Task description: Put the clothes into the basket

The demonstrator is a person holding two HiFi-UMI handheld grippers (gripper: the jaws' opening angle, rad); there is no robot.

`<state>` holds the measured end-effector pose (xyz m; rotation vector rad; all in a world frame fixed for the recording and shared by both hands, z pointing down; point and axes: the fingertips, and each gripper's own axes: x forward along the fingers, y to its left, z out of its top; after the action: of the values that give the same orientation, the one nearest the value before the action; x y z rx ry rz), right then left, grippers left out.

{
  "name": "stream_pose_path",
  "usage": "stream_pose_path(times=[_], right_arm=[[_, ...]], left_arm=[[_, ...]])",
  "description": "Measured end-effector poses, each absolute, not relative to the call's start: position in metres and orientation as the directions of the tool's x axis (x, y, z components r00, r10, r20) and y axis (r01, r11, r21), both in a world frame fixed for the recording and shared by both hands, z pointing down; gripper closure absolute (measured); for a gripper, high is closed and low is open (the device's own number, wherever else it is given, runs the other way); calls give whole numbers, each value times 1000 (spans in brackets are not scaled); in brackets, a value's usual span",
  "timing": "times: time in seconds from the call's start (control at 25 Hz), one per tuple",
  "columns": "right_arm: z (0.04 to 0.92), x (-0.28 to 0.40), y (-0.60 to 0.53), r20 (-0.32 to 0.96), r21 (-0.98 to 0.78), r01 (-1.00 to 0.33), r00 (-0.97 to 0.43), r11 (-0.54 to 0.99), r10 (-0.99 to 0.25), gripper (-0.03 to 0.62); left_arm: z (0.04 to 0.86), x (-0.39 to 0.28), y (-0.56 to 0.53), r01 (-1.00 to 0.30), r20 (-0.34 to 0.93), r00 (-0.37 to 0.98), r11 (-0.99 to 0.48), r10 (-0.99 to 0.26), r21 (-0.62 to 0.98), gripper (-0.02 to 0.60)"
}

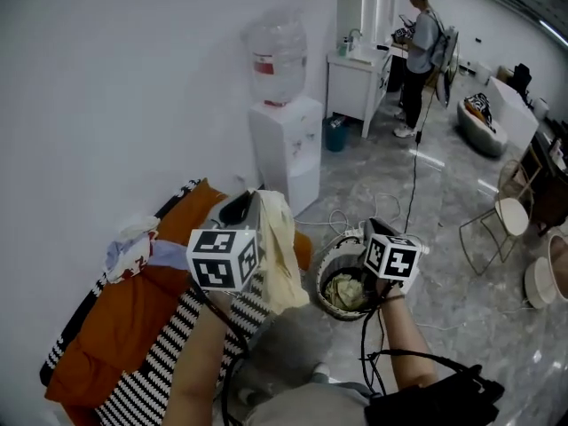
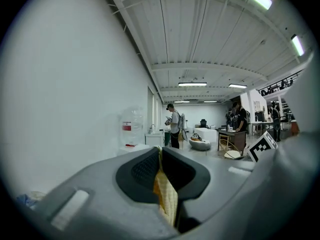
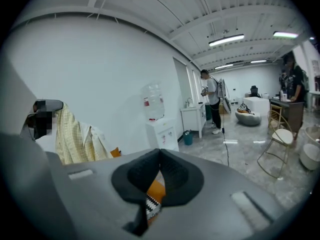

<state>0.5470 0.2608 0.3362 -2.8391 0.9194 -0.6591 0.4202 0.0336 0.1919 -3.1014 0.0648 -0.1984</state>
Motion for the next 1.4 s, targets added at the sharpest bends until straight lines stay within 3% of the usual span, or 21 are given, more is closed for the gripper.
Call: stream_pose_path(times=[0.4,0.72,1.4], right_arm=[[336,596,366,370,-234,-441,784,-866,-499,591],[353,612,430,389,-254,-304,837,-918,-385,591],[410,614,530,490,-200,-30,863,-979,-126,591]], left_arm=[[180,489,125,74,132,989,-994,63,-75,554],[197,550,188,245,165,959,-967,230,-74,554],[313,624,263,466,321,835,-885,447,21,554]])
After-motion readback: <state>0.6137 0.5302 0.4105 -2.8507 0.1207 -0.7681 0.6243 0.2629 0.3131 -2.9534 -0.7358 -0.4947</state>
